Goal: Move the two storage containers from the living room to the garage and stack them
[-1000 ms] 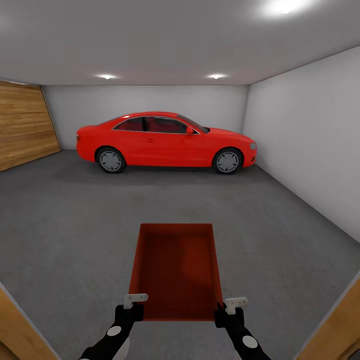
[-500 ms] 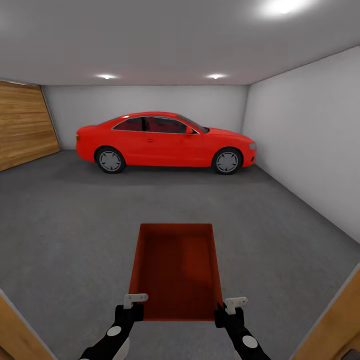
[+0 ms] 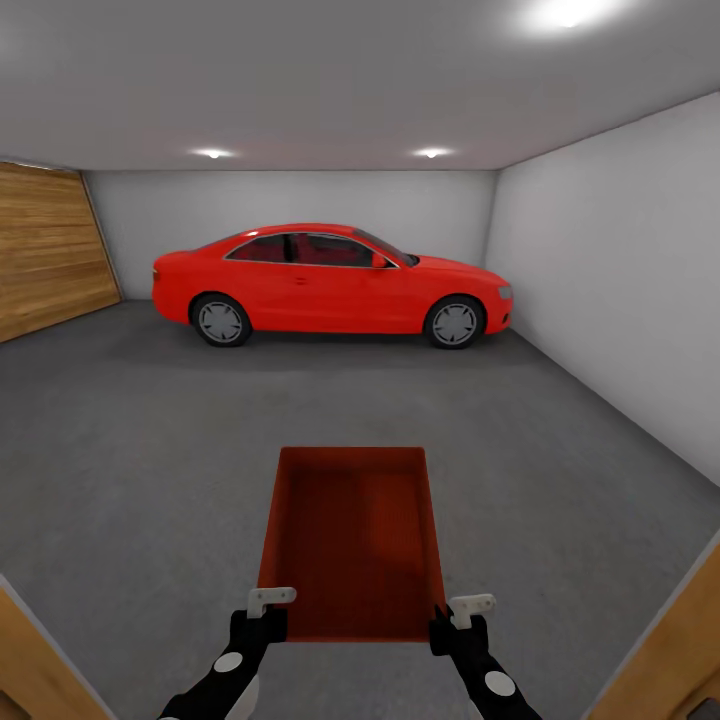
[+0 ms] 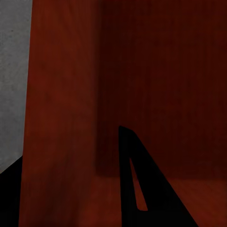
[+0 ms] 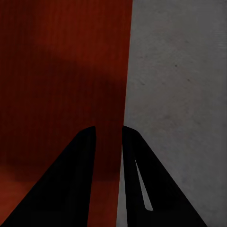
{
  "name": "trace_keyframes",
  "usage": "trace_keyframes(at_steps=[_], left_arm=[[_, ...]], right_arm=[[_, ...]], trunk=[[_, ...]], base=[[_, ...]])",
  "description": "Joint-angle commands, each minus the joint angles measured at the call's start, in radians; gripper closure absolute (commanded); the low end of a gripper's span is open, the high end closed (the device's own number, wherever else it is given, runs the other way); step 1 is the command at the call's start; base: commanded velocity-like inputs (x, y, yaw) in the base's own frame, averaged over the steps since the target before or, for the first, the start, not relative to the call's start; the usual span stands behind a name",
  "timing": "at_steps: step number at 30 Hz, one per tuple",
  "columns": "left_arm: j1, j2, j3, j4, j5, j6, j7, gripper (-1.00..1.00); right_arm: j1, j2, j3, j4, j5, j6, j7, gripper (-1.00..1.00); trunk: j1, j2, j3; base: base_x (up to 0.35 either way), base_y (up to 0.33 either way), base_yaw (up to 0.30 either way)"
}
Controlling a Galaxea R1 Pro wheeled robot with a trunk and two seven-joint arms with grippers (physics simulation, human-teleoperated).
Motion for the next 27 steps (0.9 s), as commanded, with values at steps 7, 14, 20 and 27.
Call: trace_keyframes(at_steps=[7,14,20,27], left_arm=[[-0.001,0.012,0.016,-0.002,-0.004,-0.005,0.054,1.00],[-0.001,0.012,0.017,-0.002,-0.004,-0.005,0.054,1.00],[-0.001,0.012,0.016,-0.002,-0.004,-0.005,0.054,1.00],[-0.001,0.012,0.016,-0.002,-0.004,-0.003,0.054,1.00]], right_arm=[[-0.001,-0.001,0.009,0.001,-0.010,-0.003,0.031,1.00],[-0.001,-0.001,0.009,0.003,-0.010,-0.003,0.031,1.00],[-0.001,-0.001,0.010,0.005,-0.010,-0.003,0.031,1.00],[-0.001,-0.001,0.010,0.005,-0.010,-0.004,0.031,1.00]], trunk=[[0.001,-0.002,-0.002],[0.001,-0.002,-0.002],[0.001,-0.002,-0.002],[0.001,-0.002,-0.002]], base=[[0.114,0.000,0.000],[0.203,0.000,0.000],[0.012,0.000,0.000],[0.145,0.053,0.000]])
